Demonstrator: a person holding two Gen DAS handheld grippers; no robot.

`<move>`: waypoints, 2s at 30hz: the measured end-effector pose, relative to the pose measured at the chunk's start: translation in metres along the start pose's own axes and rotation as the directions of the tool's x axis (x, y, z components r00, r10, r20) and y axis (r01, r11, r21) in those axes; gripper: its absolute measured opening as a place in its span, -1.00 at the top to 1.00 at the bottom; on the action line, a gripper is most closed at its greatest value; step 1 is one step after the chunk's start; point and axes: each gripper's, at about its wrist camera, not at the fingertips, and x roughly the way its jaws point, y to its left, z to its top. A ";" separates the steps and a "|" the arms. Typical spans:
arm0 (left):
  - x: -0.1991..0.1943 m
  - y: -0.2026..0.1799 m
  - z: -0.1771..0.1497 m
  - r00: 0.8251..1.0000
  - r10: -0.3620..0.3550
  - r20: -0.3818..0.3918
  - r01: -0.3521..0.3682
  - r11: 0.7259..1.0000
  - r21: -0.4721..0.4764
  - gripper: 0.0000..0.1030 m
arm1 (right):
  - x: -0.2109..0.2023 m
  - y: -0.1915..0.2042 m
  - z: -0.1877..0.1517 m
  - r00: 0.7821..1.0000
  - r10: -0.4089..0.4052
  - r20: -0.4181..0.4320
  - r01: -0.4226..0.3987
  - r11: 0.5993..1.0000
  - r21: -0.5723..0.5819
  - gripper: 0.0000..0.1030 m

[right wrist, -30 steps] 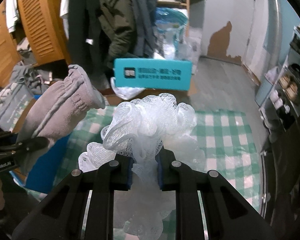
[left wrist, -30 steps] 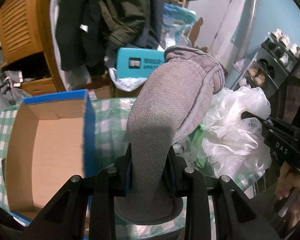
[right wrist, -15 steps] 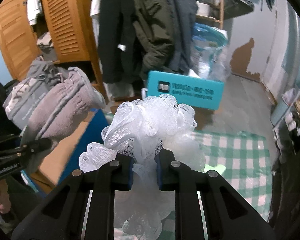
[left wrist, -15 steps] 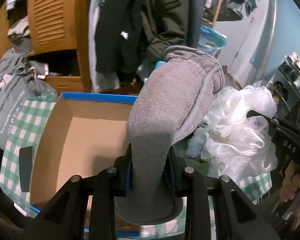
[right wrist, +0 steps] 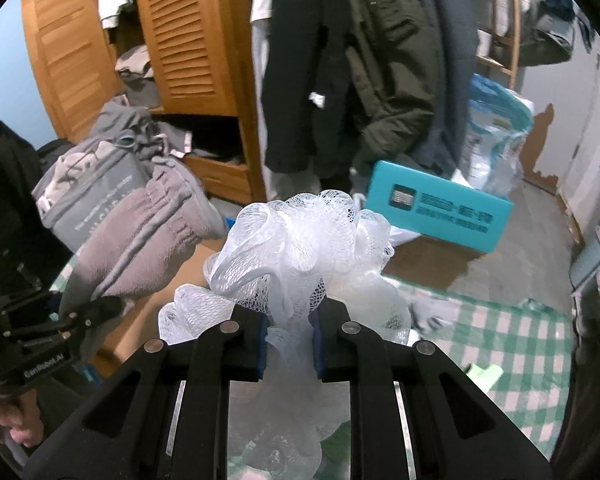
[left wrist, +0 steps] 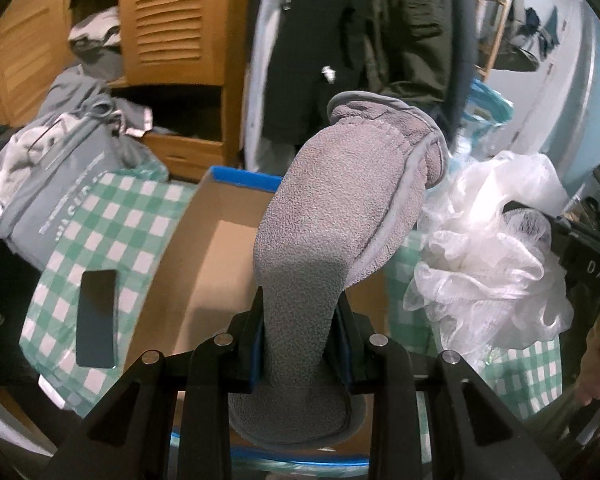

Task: Organize soft objects
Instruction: 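Lift the grey slipper and bath puff and carry both over the cardboard box, then open both grippers to drop the slipper and bath puff into the box, then move both tools back over the table toward the green items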

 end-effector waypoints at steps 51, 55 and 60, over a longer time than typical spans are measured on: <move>0.020 0.006 -0.009 0.998 0.059 -0.029 -0.060 0.998 -0.017 -0.51 | 0.049 0.036 0.005 0.994 -0.046 -0.096 0.042 0.998 -0.037 -0.35; 0.021 -0.008 -0.009 0.998 0.045 -0.032 -0.045 0.999 0.005 -0.52 | 0.044 0.015 -0.001 0.992 -0.070 -0.103 0.070 0.998 -0.006 -0.36; 0.024 -0.028 -0.009 0.999 0.023 -0.038 -0.022 0.999 0.038 -0.52 | 0.039 -0.009 -0.007 0.989 -0.094 -0.115 0.098 0.995 0.034 -0.36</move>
